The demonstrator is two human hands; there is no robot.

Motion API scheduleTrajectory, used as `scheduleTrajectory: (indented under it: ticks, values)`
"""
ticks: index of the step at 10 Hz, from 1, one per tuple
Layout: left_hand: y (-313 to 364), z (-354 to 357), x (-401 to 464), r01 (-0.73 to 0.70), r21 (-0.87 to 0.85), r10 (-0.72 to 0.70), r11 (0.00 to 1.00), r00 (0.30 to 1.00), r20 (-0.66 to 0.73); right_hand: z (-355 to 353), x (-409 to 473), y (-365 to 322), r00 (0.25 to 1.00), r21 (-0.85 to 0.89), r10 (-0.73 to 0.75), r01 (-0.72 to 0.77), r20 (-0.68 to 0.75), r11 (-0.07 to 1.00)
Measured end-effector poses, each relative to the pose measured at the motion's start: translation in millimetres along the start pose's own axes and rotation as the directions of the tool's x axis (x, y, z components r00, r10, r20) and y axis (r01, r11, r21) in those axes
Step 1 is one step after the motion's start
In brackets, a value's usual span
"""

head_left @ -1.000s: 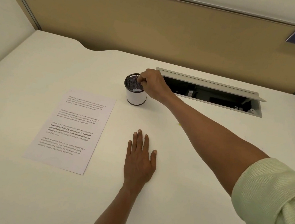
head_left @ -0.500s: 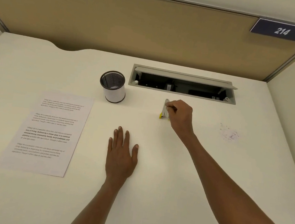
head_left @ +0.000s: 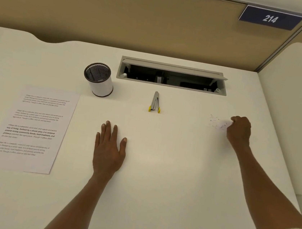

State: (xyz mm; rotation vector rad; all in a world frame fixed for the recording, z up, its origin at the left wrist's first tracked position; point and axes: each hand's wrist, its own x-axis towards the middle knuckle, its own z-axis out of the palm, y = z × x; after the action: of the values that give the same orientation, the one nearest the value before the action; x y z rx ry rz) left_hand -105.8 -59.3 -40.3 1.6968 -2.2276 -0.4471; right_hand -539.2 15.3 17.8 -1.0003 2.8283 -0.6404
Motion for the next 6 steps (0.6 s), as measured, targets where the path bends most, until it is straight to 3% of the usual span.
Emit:
scheduleTrajectory:
  ticks: [1, 2, 3, 5, 6]
  values:
    - [0.1, -1.1, -0.6, 0.005, 0.005, -0.005, 1.0, 1.0, 0.0, -3.6, 6.5, 8.3, 0.988, -0.113, 0.046, -0.029, 0.146, 0.993]
    - [-0.3, -1.4, -0.6, 0.006, 0.012, -0.006, 1.0, 1.0, -0.001, -1.2, 3.1, 3.5, 0.979, -0.171, -0.025, 0.06, 0.202, 0.983]
    - [-0.2, -1.1, -0.8, 0.006, 0.01, -0.006, 1.0, 1.0, -0.001, 5.2, -3.1, -2.6, 0.96, -0.117, -0.087, 0.122, 0.268, 0.986]
    - [-0.5, -1.0, -0.4, 0.006, 0.007, -0.006, 1.0, 1.0, -0.003, 12.5, -14.6, 1.2, 0.961, 0.008, -0.208, 0.21, 0.18, 0.978]
    - [-0.7, -0.8, -0.7, 0.007, 0.001, -0.007, 1.0, 1.0, -0.004, 12.5, -21.4, 2.9, 0.973, 0.115, -0.132, 0.111, 0.188, 0.987]
